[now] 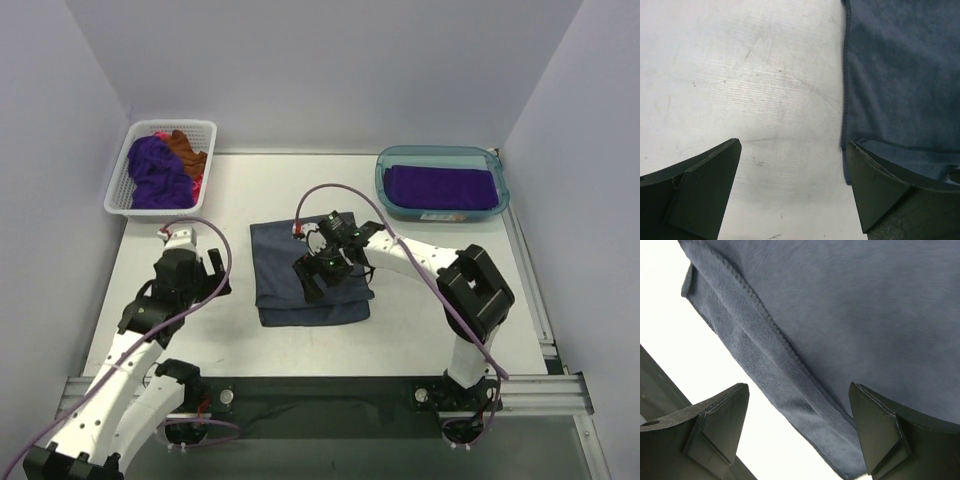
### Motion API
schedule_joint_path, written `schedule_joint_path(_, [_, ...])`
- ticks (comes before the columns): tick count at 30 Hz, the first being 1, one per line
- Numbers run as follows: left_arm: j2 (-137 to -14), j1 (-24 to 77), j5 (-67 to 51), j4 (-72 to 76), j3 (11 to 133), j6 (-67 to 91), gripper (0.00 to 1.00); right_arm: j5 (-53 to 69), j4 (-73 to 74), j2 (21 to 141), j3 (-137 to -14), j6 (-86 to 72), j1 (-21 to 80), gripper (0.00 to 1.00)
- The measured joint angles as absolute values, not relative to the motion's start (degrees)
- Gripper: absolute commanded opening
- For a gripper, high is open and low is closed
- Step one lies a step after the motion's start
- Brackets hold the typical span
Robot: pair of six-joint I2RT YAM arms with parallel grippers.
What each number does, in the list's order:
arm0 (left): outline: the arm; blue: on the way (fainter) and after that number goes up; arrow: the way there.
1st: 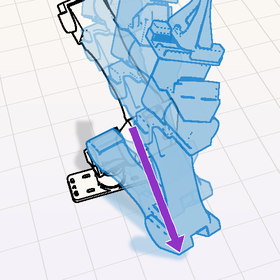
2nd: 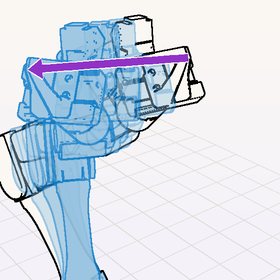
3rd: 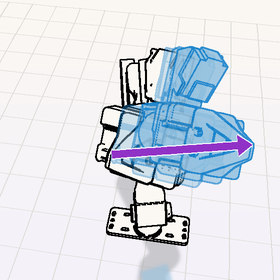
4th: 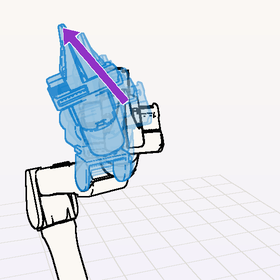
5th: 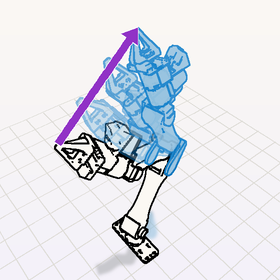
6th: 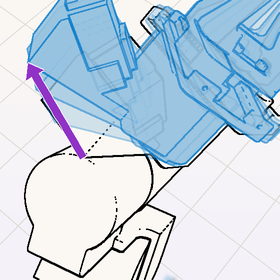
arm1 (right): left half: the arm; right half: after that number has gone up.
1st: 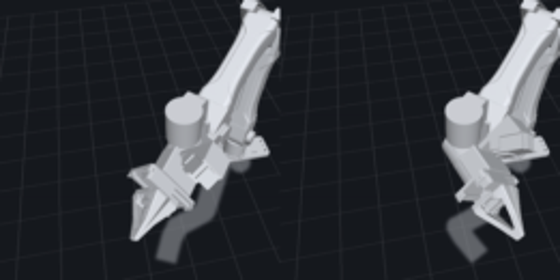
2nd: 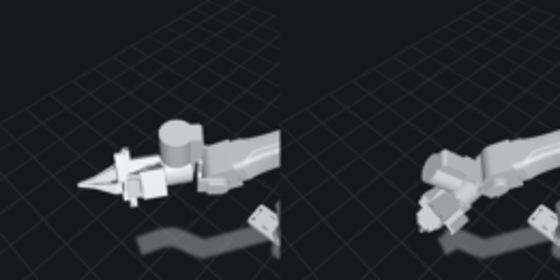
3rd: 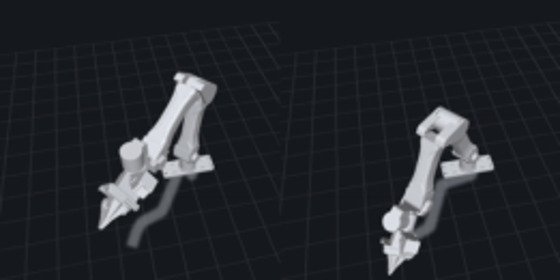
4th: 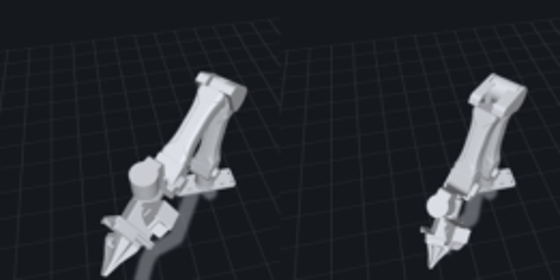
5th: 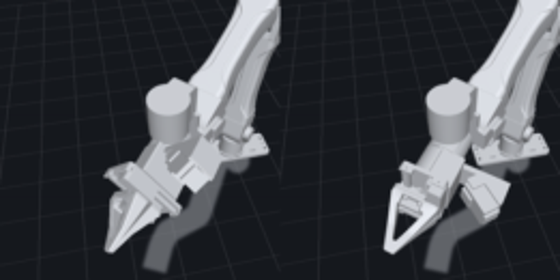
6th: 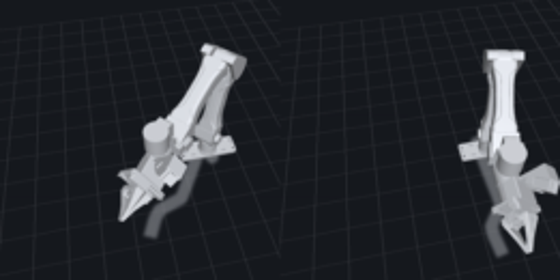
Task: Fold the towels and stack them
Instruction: Fold the towel
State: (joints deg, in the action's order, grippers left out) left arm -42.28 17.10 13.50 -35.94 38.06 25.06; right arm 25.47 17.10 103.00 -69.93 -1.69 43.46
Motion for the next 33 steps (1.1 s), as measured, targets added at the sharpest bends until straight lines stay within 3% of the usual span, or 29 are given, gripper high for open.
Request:
schedule_joint_path(12, [-39.3, 17.1, 13.5, -35.6, 35.8, 24.9, 0.97, 25.5, 17.5, 106.9, -69.3, 1.0, 50.7, 0.82])
schedule_joint_path(33, [-38.5, 17.1, 13.3, -35.4, 35.8, 24.8, 0.97, 25.3, 23.0, 99.9, -63.2, 0.6, 60.4, 0.79])
